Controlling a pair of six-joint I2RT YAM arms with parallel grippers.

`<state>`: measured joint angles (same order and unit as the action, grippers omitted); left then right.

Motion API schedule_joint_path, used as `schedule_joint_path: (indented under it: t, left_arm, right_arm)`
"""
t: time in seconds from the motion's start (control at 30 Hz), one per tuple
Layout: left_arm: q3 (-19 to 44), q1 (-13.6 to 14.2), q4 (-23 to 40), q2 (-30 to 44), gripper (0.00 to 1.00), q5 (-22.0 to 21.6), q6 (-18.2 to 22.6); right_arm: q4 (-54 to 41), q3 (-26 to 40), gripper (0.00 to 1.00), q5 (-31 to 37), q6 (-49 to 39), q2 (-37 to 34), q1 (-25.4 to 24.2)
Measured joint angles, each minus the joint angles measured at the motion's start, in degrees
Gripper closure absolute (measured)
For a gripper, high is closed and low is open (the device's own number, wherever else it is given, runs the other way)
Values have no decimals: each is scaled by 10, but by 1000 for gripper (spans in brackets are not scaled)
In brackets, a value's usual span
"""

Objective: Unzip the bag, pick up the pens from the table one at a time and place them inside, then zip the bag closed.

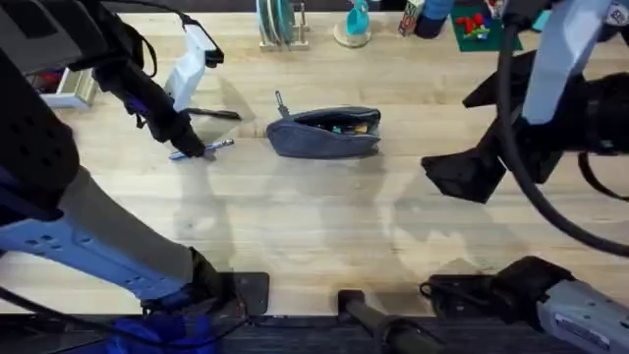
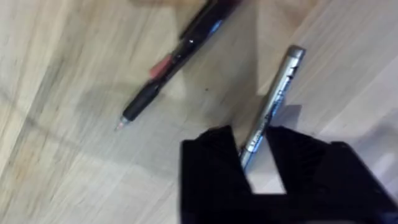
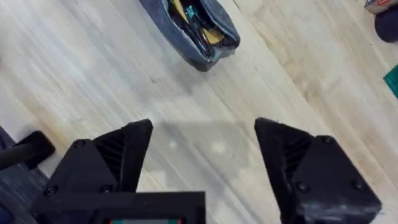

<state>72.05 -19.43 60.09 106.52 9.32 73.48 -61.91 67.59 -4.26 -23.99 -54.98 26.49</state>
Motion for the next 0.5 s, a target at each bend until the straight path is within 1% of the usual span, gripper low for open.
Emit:
schedule_joint_path:
  t: [0.07, 0.13, 0.17, 0.5]
  left_arm:
    - [1, -1, -6, 1, 755, -1, -1]
    - [3, -2, -7, 3, 858, -1, -2]
    - [4, -2, -5, 4, 952, 3, -2]
    - [5, -2, -3, 4, 960, 3, -2]
  right_arm:
    - [0, 0, 5, 0, 0, 0, 0]
    - [0, 0, 5, 0, 0, 0, 0]
    - [0, 0, 6, 0, 0, 0, 0]
    - [0, 0, 5, 0, 0, 0, 0]
